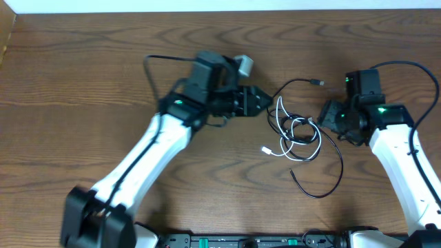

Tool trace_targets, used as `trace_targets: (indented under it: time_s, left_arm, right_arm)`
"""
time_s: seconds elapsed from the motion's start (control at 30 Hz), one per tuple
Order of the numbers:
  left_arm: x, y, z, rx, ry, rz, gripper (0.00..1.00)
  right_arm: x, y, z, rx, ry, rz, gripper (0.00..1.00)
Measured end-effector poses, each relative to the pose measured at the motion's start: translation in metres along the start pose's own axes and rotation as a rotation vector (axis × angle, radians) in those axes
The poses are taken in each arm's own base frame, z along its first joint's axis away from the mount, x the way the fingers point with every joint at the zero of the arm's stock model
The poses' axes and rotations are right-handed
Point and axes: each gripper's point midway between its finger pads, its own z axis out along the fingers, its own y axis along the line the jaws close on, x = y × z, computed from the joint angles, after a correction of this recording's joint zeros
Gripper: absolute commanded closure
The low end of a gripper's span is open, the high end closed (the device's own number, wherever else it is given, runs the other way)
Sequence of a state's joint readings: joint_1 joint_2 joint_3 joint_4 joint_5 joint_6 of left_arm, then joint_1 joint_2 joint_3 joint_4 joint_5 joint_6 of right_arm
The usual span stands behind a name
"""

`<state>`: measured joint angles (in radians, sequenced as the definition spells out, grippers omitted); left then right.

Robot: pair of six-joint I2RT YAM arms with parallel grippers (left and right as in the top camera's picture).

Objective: Untangle cables

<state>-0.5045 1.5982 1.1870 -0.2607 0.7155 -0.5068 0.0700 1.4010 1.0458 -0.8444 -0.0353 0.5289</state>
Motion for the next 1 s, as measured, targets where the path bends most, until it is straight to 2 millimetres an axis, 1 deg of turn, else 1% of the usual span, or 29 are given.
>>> trace_targets:
  time_s: [0.13, 0.27, 0.33, 0.43, 0.47, 0.5, 0.53, 0.6, 0.63, 0.73, 0.83, 0.87, 0.93, 1.0]
  left_arm:
    - [0.013, 0.027, 0.03, -0.093, 0.042, -0.017, 0.36]
    - [0.019, 0.051, 0.052, -0.174, 0.051, -0.021, 0.36]
    - [0.02, 0.057, 0.062, -0.193, 0.049, -0.012, 0.36]
    - [0.021, 0.059, 0.079, -0.189, 0.04, 0.017, 0.37]
    - [0.021, 0.059, 0.086, -0.185, 0.036, 0.029, 0.39]
    - [0.022, 0.06, 0.092, -0.181, 0.035, 0.037, 0.45]
    - [0.024, 0.06, 0.098, -0.179, 0.036, 0.044, 0.54]
    - [0.026, 0.062, 0.108, -0.172, 0.036, 0.051, 0.87]
    - [0.028, 0.064, 0.113, -0.172, 0.041, 0.061, 0.93]
    - [0.029, 0.067, 0.115, -0.184, 0.04, 0.059, 0.93]
    - [0.021, 0.068, 0.109, -0.179, 0.018, 0.022, 0.93]
    - [0.015, 0.064, 0.106, -0.159, 0.001, 0.01, 0.93]
    - [-0.004, 0.047, 0.091, -0.1, -0.052, 0.003, 0.93]
    - [-0.025, 0.023, 0.066, -0.041, -0.117, 0.006, 0.93]
  right_arm:
    - [-0.002, -0.007, 0.0, -0.002, 0.009, 0.015, 0.28]
    - [-0.002, -0.008, 0.0, -0.005, 0.012, 0.014, 0.26]
    - [-0.002, -0.008, 0.0, -0.007, 0.013, 0.012, 0.26]
    - [-0.002, -0.008, 0.0, -0.009, 0.015, 0.008, 0.26]
    - [-0.001, -0.008, 0.0, -0.009, 0.016, 0.008, 0.27]
    - [-0.001, -0.008, 0.0, -0.01, 0.018, 0.008, 0.27]
    - [-0.001, -0.008, 0.0, -0.01, 0.018, 0.006, 0.27]
    - [0.0, -0.008, 0.0, -0.008, 0.024, 0.005, 0.28]
    - [0.001, -0.008, -0.001, -0.007, 0.027, 0.005, 0.29]
    - [0.002, -0.008, -0.001, -0.01, 0.03, 0.002, 0.31]
    - [0.003, -0.004, -0.001, -0.033, 0.04, -0.013, 0.32]
    - [0.004, -0.002, -0.001, -0.045, 0.046, -0.022, 0.32]
    - [0.005, 0.004, -0.001, -0.079, 0.05, -0.046, 0.32]
    - [0.005, 0.012, -0.002, -0.115, 0.05, -0.068, 0.32]
